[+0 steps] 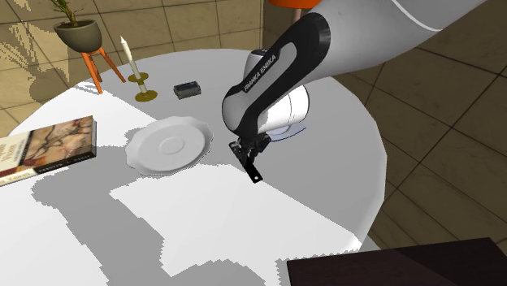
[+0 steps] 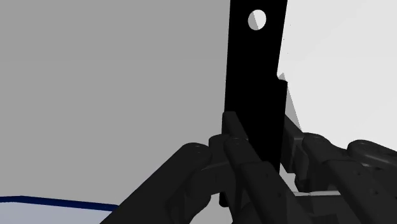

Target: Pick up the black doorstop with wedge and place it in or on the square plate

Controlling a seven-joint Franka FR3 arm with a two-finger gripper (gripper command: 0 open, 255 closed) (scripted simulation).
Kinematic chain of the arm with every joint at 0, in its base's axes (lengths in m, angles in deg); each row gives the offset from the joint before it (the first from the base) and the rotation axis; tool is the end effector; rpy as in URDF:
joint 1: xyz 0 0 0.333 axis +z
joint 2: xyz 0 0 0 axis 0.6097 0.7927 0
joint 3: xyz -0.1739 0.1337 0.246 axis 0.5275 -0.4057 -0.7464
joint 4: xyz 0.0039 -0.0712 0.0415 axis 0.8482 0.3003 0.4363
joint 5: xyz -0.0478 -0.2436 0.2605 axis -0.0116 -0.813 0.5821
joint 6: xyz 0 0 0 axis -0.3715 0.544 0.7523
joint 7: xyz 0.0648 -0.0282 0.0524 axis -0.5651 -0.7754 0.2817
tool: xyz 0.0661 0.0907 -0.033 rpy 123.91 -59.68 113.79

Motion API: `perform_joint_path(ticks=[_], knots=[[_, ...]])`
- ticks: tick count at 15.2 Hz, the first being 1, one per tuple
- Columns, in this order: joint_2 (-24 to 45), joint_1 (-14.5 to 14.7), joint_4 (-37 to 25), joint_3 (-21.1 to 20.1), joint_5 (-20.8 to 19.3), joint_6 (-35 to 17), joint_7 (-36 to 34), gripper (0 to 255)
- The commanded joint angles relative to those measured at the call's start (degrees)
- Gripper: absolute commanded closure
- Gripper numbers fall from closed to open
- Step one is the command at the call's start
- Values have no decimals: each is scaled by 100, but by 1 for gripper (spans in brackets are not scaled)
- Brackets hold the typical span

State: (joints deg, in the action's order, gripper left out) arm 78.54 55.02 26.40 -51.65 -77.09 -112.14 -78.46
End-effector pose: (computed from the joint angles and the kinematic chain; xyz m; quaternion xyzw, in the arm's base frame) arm 0.5481 0.2847 0.1915 -0.9780 -0.1959 -0.0044 0.0714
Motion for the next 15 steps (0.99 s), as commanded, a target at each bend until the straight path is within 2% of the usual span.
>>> perform_joint_path(ticks=[1,15], knots=[[36,-11,61,2,3,-70,17,255],[-830,-98,185,-94,97,665,-17,255]])
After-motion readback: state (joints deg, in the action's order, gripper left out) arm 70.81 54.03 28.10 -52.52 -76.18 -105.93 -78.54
